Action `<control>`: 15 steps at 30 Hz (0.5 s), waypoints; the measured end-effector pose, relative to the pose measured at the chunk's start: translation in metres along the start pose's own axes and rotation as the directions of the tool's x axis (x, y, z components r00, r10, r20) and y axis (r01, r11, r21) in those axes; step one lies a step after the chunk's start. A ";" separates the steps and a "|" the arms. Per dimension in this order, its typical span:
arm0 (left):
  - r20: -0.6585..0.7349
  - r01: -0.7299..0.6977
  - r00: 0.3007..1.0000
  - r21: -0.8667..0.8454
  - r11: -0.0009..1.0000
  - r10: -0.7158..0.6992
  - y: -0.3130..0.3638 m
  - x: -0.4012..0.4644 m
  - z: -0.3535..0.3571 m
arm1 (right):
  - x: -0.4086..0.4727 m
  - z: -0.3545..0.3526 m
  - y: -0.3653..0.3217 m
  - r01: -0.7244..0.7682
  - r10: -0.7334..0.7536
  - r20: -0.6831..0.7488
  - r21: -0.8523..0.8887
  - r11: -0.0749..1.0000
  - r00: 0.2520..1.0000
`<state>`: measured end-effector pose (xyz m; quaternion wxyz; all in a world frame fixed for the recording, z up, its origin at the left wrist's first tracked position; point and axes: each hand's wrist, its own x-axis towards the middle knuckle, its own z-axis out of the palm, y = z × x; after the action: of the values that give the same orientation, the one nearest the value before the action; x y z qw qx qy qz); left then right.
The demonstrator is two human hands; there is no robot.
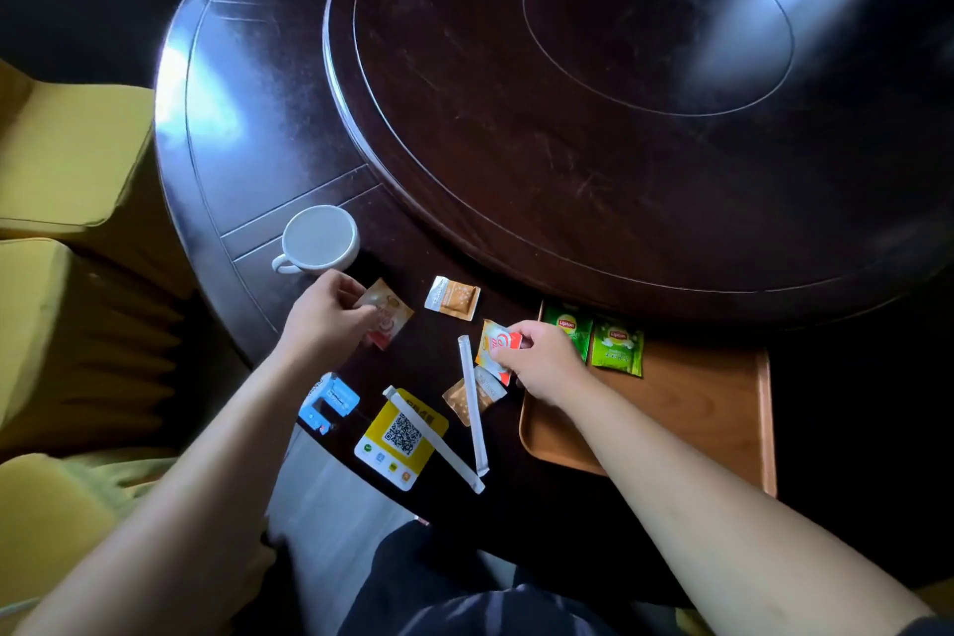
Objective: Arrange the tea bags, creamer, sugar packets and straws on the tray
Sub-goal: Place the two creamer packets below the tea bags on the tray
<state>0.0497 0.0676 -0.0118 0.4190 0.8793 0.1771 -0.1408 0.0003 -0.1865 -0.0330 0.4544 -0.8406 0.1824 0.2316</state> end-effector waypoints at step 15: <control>0.357 0.051 0.934 -0.087 0.995 -0.017 0.038 -0.087 0.101 | -0.055 -0.063 0.091 -0.095 0.101 -0.042 0.134 0.986 0.994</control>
<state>-0.0221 -0.0509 -0.0127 0.4830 0.8152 0.1199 -0.2963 -0.0780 -0.2826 -0.0344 0.4923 -0.8042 0.2494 0.2208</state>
